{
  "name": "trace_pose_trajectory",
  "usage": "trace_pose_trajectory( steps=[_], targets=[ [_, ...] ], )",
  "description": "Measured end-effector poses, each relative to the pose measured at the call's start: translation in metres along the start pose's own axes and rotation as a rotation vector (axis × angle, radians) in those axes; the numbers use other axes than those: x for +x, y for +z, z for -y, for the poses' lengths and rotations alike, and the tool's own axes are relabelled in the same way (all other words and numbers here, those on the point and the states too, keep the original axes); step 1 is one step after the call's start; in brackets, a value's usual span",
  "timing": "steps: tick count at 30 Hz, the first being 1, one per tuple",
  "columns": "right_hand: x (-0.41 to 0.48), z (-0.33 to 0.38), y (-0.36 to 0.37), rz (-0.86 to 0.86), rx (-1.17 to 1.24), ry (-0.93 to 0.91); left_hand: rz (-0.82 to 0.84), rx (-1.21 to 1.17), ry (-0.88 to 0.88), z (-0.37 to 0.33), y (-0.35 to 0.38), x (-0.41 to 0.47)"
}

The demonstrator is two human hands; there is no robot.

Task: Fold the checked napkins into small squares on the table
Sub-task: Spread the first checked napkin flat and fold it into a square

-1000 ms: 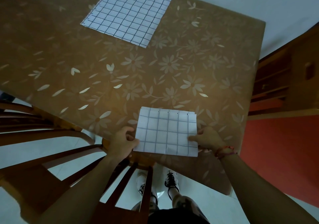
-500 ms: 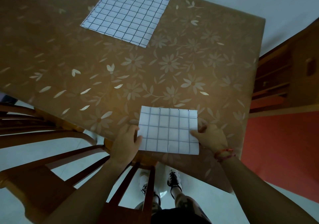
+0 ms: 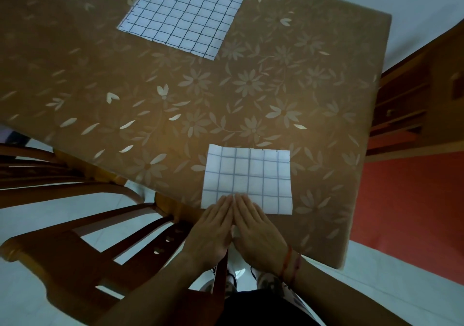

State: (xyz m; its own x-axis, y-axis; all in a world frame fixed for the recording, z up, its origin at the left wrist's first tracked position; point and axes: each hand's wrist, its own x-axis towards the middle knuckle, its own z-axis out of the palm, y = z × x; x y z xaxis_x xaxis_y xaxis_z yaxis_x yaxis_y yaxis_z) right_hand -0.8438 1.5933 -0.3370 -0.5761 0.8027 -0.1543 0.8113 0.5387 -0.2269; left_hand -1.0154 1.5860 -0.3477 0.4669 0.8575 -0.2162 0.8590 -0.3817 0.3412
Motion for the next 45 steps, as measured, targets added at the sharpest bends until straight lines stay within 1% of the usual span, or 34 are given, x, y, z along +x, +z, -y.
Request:
trace_pose_trajectory(
  steps=[4, 8, 14, 17, 20, 22, 24, 26, 28, 30, 32, 36, 39, 42, 45],
  targets=[
    [-0.004, -0.001, 0.004, 0.076, -0.003, 0.037, 0.019, 0.022, -0.022, 0.001, 0.0, -0.002],
    [-0.008, -0.005, 0.003, 0.109, -0.021, 0.045, 0.017, 0.057, -0.049, 0.006, 0.0, -0.009],
    [-0.043, -0.04, -0.004, 0.141, -0.079, 0.141, 0.046, 0.103, -0.147, 0.022, -0.003, -0.029],
    [-0.056, -0.053, -0.005, 0.128, -0.102, 0.178, 0.052, 0.058, -0.187, 0.022, -0.002, -0.031],
    [-0.055, -0.052, -0.007, 0.116, -0.082, 0.193, 0.027, -0.035, -0.228, 0.017, -0.008, -0.024],
    [-0.051, -0.052, -0.01, 0.1, -0.019, 0.2, -0.013, -0.119, -0.277, 0.016, -0.014, -0.017],
    [-0.045, -0.056, -0.016, 0.04, 0.097, 0.259, -0.111, -0.227, -0.333, 0.013, -0.022, -0.008],
    [-0.036, -0.061, -0.027, -0.061, 0.234, 0.41, -0.207, -0.375, -0.43, 0.01, -0.032, 0.003],
    [-0.024, -0.069, -0.039, -0.142, 0.397, 0.639, -0.243, -0.481, -0.572, 0.01, -0.042, 0.013],
    [-0.016, -0.08, -0.05, -0.085, 0.534, 0.841, -0.236, -0.544, -0.687, 0.012, -0.05, 0.023],
    [-0.011, -0.092, -0.055, 0.005, 0.607, 0.951, -0.209, -0.576, -0.763, 0.014, -0.056, 0.029],
    [-0.002, -0.1, -0.06, 0.086, 0.837, 1.021, -0.127, -0.611, -0.847, 0.019, -0.061, 0.038],
    [0.001, -0.103, -0.065, 0.102, 0.863, 1.041, -0.083, -0.638, -0.875, 0.02, -0.06, 0.042],
    [0.004, -0.106, -0.066, 0.135, 0.882, 1.081, -0.086, -0.652, -0.878, 0.022, -0.061, 0.045],
    [0.008, -0.106, -0.064, 0.173, 0.92, 1.084, -0.087, -0.604, -0.876, 0.023, -0.064, 0.046]
  ],
)
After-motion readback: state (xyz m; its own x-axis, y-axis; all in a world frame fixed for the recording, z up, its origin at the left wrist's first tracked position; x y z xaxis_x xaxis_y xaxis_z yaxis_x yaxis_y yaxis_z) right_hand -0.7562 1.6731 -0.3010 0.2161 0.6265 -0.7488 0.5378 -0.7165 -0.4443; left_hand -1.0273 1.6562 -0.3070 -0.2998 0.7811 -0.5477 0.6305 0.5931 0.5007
